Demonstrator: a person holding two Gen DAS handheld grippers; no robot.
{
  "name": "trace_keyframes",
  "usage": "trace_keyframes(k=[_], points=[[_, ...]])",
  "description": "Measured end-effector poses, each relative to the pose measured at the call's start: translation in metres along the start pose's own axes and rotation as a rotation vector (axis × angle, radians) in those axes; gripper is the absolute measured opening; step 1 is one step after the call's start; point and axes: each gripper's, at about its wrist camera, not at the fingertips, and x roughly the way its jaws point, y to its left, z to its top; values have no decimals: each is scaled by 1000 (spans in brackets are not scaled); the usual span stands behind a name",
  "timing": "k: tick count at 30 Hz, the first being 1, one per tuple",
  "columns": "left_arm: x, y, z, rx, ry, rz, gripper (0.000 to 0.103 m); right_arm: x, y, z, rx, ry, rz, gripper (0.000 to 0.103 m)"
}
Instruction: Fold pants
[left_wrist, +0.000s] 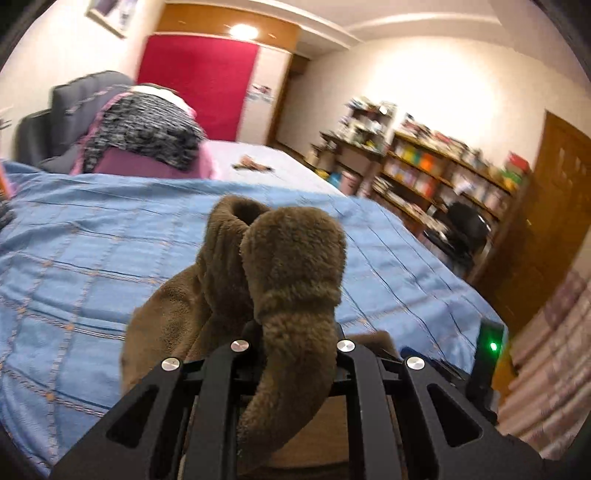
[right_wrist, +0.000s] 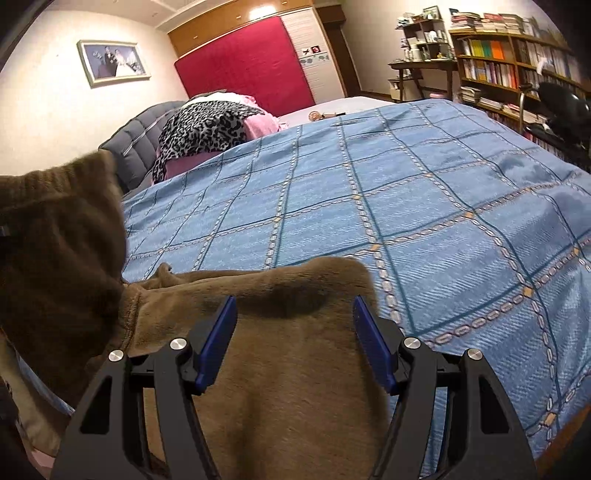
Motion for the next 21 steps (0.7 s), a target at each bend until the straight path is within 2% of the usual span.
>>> trace_keyframes(k=[7, 11, 15, 16, 17, 21], points=[[61, -55, -30, 106, 141, -72, 13, -11, -24, -8, 48, 0, -2, 66], [90, -72, -45, 143, 228, -92, 14, -13, -31, -11, 66, 3, -11, 66], [99, -74, -51, 121, 273, -129, 41, -15, -38, -12, 85, 9, -11, 66], [98, -73, -51, 118, 276, -144, 56, -15, -39, -12, 88, 10, -9, 66], [93, -72, -51, 117, 268, -155, 62, -16, -39, -12, 92, 11, -3, 66], [74, -64, -46, 99, 244, -196, 64, -20, -36, -8, 101, 13, 25, 66]])
